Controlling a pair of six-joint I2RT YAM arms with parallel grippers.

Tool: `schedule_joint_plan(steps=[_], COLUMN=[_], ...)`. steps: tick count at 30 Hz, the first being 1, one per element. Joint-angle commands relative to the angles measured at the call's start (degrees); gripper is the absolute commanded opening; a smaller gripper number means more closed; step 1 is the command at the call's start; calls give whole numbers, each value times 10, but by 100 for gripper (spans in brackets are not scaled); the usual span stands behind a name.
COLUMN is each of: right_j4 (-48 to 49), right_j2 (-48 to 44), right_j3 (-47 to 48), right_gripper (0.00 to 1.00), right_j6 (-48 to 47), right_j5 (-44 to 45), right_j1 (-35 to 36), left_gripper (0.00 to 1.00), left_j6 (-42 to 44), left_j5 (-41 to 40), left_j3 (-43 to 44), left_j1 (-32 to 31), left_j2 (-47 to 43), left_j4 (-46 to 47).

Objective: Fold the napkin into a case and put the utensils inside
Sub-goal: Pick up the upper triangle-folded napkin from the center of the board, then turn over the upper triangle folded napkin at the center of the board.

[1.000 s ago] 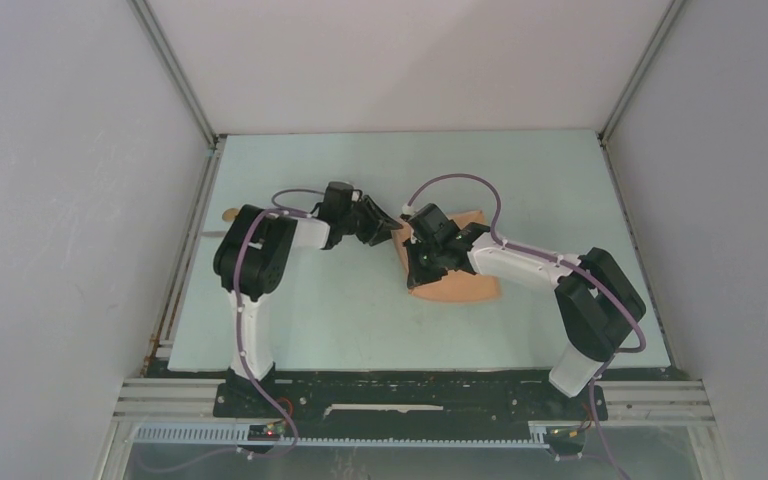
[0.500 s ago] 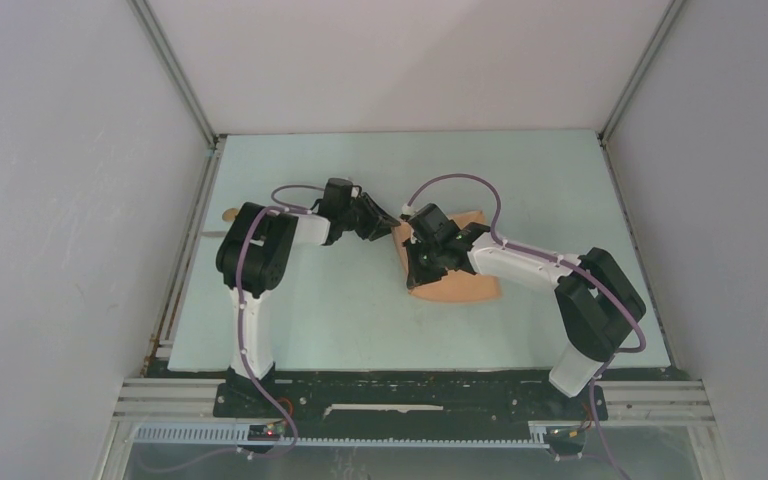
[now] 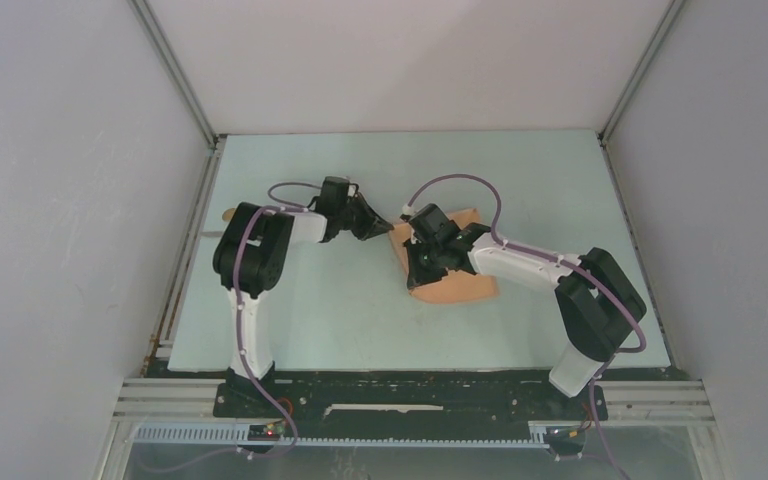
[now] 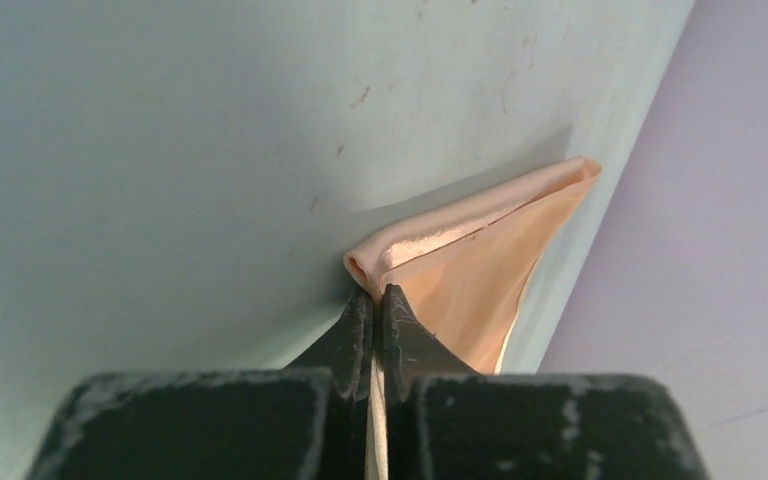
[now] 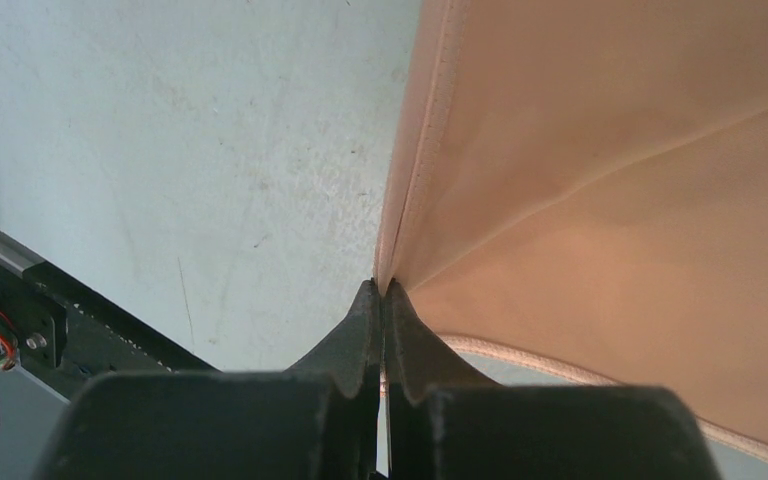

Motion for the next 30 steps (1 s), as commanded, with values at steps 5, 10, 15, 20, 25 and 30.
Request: schedule_joint_plan(steps=[5,10,15,20,25,30], right_j4=[31,80,143,239,367,511], right_j2=[-41,-54,-40,-15,0,-1], right_j3=[-8,-1,47,113,112,-27], right_gripper=[0,0,0,0,0,0], right_j6=[29,74,111,148,219,286], right_j5=[-6,-39,-90,-179,-268,-292], right_j1=[45,97,156,209,221,179], left_gripper=[0,0,0,0,0,0], left_j6=[63,110,169,216,228,221], left_j5=[-46,-77,-134,-241,-321,-370], left_j3=[9,-11,-11,71,137,127], left_j1=[23,56,110,140,126,49], left_j2=[-132,-229,-378,-502,-520,-423], left_j4=[-147,-266,-402,-562,-620,-558])
